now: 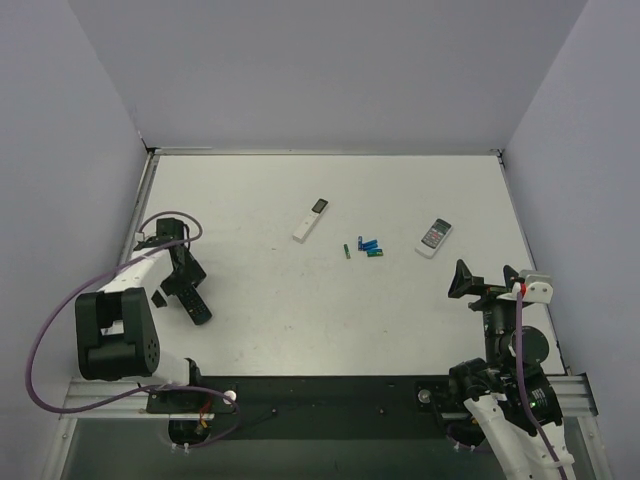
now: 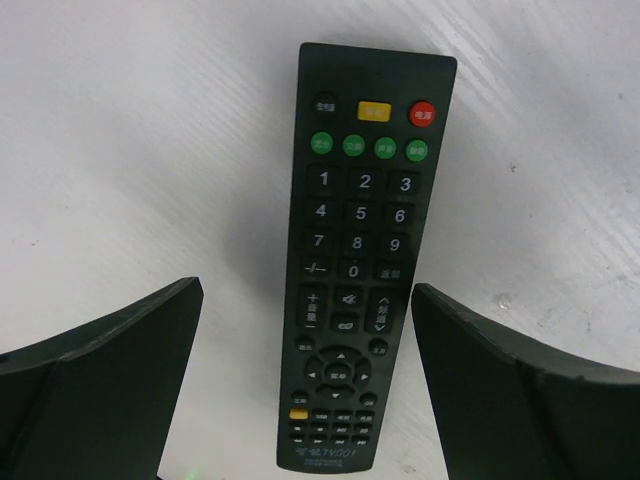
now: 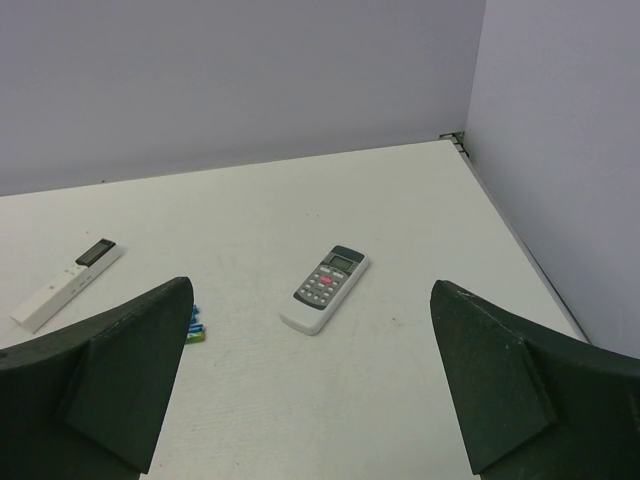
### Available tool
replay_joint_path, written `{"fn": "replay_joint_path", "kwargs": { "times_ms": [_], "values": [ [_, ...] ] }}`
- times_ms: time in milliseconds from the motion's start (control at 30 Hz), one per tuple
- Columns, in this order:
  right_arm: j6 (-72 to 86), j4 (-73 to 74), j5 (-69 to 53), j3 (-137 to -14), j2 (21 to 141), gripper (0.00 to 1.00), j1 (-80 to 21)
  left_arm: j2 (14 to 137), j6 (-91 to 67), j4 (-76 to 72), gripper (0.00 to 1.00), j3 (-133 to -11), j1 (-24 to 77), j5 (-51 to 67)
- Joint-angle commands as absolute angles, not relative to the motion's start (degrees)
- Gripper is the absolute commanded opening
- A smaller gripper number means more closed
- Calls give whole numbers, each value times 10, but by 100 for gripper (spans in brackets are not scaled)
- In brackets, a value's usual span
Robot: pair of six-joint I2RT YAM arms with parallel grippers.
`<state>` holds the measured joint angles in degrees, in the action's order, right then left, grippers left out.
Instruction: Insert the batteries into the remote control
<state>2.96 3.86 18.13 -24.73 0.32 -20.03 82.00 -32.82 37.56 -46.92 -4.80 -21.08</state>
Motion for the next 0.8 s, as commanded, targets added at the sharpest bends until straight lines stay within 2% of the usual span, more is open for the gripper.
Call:
{"fn": "replay_joint_path", "kwargs": {
  "times_ms": [0, 267, 400, 433, 500, 533, 733, 767],
  "values": [
    [31, 16, 176, -249, -81, 100, -207, 845, -330, 333, 97, -489, -58, -181],
    [29, 17, 170, -249, -81, 100, -207, 887, -322, 316, 93, -500, -64, -155],
    [28, 18, 168, -250, -81, 100, -207, 887, -325, 315, 86, -495, -65, -148],
    [28, 18, 168, -250, -81, 100, -207, 886, -326, 313, 79, -494, -64, -146],
    [28, 18, 168, -250, -80, 100, -207, 882, -329, 312, 73, -491, -63, -135],
    [29, 18, 168, -251, -78, 100, -207, 880, -330, 310, 66, -489, -63, -132],
    [83, 35, 151, -274, -54, 100, -207, 847, -341, 283, 47, -468, -57, -61],
    [94, 43, 143, -279, -46, 100, -207, 834, -344, 276, 39, -458, -55, -35]
  ]
}}
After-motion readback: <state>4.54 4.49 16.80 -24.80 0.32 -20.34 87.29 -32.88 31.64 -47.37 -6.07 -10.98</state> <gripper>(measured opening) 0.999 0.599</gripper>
